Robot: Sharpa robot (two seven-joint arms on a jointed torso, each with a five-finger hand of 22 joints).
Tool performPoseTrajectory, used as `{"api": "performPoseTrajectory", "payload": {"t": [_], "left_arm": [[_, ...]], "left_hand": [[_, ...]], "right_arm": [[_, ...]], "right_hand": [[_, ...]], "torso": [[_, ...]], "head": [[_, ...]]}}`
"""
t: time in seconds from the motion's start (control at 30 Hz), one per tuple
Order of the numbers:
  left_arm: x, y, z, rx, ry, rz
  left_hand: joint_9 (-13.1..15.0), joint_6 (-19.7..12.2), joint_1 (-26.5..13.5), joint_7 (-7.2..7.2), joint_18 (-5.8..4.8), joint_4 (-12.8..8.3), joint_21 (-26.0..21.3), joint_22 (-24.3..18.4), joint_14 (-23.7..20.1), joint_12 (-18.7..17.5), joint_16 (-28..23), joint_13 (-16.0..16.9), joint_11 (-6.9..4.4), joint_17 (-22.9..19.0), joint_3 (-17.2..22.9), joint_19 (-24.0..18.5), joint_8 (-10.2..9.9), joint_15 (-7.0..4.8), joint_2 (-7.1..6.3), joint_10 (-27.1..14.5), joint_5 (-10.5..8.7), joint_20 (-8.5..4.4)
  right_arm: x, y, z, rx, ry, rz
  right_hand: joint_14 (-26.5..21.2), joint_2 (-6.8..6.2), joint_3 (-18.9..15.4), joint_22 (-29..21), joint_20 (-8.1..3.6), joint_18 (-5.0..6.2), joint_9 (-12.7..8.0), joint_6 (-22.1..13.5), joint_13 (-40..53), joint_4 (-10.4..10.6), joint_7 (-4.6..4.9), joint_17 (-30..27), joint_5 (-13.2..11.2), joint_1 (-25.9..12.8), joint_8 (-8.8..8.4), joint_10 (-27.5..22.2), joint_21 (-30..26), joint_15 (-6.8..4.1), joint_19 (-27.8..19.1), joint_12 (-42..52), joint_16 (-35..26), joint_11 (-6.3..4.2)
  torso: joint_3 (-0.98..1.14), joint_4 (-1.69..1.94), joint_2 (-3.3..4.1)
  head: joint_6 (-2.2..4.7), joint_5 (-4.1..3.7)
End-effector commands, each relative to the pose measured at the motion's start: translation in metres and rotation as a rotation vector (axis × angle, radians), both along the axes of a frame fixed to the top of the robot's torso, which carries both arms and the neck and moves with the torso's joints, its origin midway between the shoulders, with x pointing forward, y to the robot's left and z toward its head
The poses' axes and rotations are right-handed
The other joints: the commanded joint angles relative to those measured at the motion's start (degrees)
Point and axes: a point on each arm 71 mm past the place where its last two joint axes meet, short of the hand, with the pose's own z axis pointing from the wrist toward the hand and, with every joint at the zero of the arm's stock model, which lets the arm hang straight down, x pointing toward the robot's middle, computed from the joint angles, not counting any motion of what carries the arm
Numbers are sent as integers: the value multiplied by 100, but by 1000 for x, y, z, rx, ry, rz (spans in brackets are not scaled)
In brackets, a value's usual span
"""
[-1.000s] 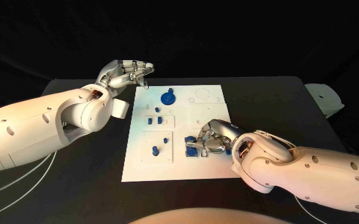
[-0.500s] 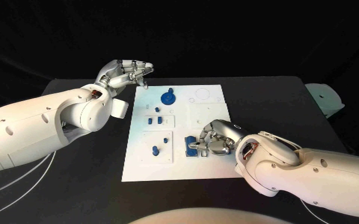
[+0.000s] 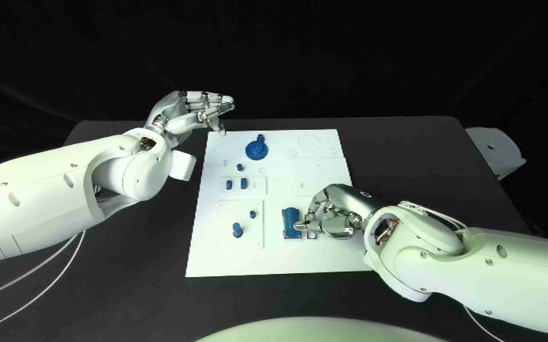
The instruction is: Assemble the parts on the task board
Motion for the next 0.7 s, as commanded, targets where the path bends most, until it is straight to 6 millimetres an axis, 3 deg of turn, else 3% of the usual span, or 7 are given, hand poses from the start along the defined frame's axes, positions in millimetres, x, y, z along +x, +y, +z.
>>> {"api": "performPoseTrajectory", "payload": {"t": [0.03,0.47,0.7], "left_arm": [[-1,-2,1,-8,-4,-15],[-1,-1,1,-8,-5,-12],[-1,-1,1,-7,-5,-11]], "left_hand": [[-3,-38,-16,7,34,26,-27,-9,-42,20,18,-10,11,-6,9,11,-3,11,10,-42,3,42],[-3,-38,-16,7,34,26,-27,-9,-42,20,18,-10,11,-6,9,11,-3,11,10,-42,3,42],[-3,-38,-16,7,34,26,-27,-9,-42,20,18,-10,11,-6,9,11,-3,11,10,-42,3,42]], "right_arm": [[1,1,-2,-29,-9,14],[2,9,-11,-59,17,34],[3,9,-12,-71,2,31]], "right_hand": [[527,21,-38,1509,-48,-81,10,16,872,3,-43,1168,29,47,40,99,25,-34,588,33,27,-45],[529,49,-68,1509,-53,-81,7,22,883,-6,-51,1177,41,148,56,107,25,-41,588,45,30,-52],[529,71,-102,1509,-60,-81,-3,19,895,-25,-58,1177,63,326,65,116,25,-47,588,57,30,-58]], "torso": [[-9,11,3],[-9,4,3],[1,2,4]], "head": [[2,-15],[-26,-5],[-38,6]]}}
